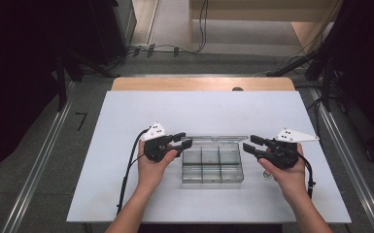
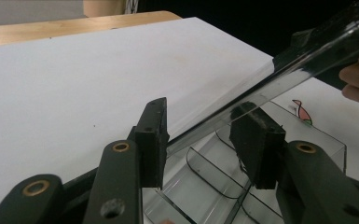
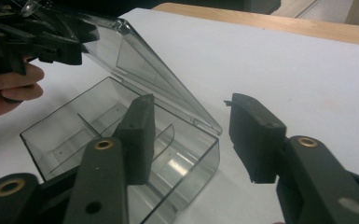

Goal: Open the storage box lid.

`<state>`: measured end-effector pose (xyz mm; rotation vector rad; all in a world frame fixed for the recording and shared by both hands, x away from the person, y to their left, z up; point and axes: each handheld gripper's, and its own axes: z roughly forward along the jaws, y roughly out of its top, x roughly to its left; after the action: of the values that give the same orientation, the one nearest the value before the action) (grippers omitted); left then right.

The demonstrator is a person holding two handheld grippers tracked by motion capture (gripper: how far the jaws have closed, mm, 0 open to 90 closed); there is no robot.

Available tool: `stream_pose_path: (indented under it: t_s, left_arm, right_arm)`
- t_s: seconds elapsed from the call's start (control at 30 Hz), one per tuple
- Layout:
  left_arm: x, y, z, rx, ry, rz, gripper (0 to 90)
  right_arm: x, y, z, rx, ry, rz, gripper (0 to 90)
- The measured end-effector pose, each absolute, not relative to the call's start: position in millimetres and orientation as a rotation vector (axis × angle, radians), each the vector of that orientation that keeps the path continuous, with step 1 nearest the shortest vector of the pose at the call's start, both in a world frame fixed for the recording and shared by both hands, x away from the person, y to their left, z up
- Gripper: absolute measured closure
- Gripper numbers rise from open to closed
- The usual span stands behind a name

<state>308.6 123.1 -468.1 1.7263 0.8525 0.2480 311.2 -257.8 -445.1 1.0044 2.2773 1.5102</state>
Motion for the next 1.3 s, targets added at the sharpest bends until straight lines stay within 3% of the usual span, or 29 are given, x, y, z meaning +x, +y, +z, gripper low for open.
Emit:
stream_pose_path:
  t_s: [0.37,1.3]
  left_arm:
    - [313,125,-466,1.726,0.862,0.247,58.2]
    - [329,127,-469,1.669,0.910,0.198,65.7]
  right_arm:
    - [335,-244,-448,1.021,2.298,1.530,47.7]
    - [348,-234,-455,1.032,2.273,1.585,66.9]
